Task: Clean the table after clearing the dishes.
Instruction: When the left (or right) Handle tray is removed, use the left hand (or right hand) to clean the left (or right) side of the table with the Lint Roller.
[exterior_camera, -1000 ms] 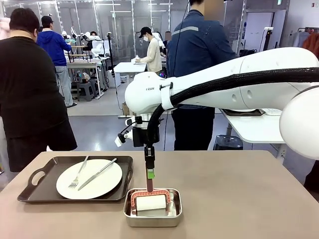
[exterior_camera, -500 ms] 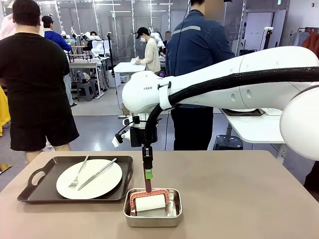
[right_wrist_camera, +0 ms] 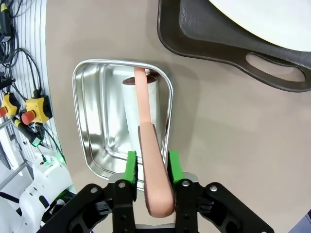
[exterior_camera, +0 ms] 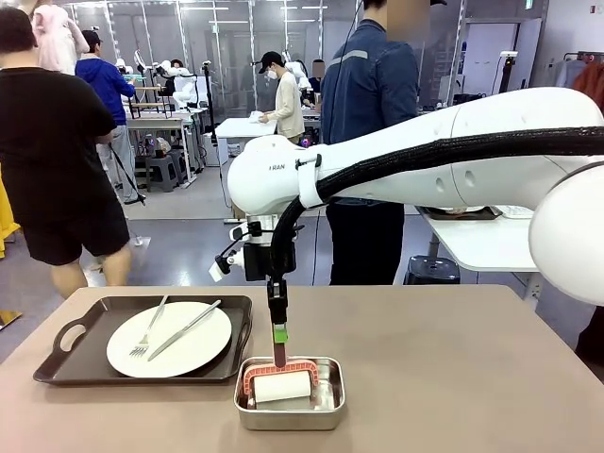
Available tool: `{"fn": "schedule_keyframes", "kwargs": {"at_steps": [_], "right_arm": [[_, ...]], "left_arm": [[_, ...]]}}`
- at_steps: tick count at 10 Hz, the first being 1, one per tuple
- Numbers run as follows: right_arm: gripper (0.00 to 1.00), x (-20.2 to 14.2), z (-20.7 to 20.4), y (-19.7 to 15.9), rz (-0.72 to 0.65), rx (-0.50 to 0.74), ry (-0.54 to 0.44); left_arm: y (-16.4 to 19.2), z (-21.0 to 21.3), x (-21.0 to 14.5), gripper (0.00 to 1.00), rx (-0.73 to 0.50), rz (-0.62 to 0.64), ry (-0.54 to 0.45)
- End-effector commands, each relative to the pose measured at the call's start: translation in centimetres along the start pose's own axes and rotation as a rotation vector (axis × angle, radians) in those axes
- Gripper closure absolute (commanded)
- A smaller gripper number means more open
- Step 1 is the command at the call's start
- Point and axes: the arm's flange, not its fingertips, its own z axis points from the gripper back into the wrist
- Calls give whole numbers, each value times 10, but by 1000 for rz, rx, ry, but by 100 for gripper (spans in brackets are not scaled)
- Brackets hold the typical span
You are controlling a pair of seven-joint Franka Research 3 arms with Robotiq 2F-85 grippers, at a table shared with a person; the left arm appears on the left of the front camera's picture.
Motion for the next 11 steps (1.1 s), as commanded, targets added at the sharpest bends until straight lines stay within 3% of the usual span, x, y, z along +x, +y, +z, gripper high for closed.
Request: {"fn": "schedule_keyframes", "kwargs": {"at_steps": [1, 5, 8, 11], "right_arm": [[67, 3, -3, 5, -36, 24, 5], [67, 3, -2, 6, -30, 6, -19], [97, 2, -3, 9, -29, 8, -14], [100, -9, -1, 36, -70, -10, -21]], "left_arm": [[0, 2, 3, 0, -15, -12, 0], [0, 2, 3, 0, -15, -12, 0], [0, 2, 3, 0, -15, -12, 0], [0, 2, 3, 0, -15, -12, 0]]}}
